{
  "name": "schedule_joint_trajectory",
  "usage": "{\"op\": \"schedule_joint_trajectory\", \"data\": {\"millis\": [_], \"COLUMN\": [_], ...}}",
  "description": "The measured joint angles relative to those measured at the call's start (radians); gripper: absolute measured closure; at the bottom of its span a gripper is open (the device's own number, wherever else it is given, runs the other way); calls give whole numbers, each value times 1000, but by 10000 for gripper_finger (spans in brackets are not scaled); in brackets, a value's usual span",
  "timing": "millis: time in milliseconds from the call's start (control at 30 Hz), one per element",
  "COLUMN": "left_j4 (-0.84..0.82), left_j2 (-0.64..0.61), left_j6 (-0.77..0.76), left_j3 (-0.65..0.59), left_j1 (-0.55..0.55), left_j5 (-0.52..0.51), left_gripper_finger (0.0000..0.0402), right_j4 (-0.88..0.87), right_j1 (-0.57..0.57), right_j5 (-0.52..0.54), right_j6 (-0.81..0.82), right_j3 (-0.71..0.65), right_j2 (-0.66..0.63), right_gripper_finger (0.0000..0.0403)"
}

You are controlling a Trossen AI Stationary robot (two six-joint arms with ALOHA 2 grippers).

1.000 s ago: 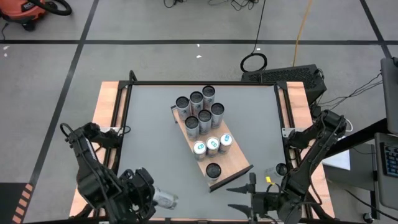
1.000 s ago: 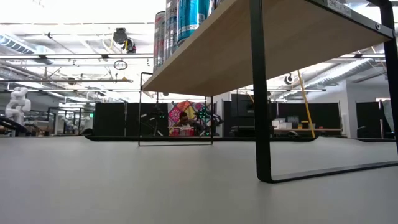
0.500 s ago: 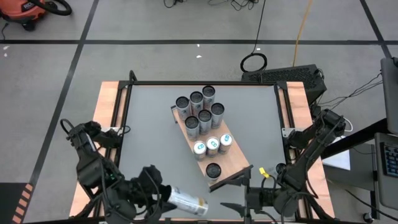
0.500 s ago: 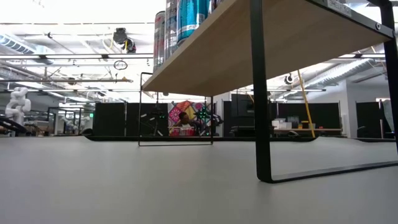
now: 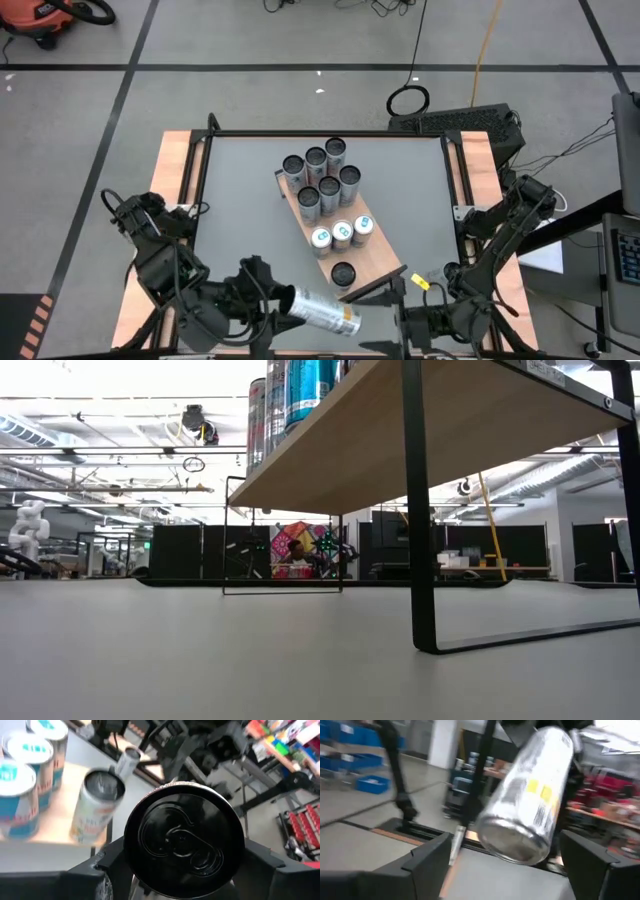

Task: Place canned beverage on shelf
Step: Put the bottom white-yellow soda can on the shelf aligned with the other white-yellow soda can

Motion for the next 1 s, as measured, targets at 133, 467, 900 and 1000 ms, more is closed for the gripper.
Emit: {"op": "schedule_joint_trajectory", "data": {"millis": [133,467,900,1000], "left_j4": [23,107,149,156], "left_j2": [4,31,43,43], "left_j6": [28,77,121,129], "left_j3": [0,0,0,0], "left_j1": [16,51,74,74], "left_j5": [-43,-74,-87,-87], "left_gripper_finger": [144,144,144,144], "right_j4": [24,113,116,122], "right_j1": [-20,-43,-71,-71], "right_j5": [20,83,131,145], "right_j6": [-12,-132,-118,-124], "right_j3": [0,0,0,0], "right_j2": [0,0,0,0], "right_gripper_finger": [96,99,174,183]}}
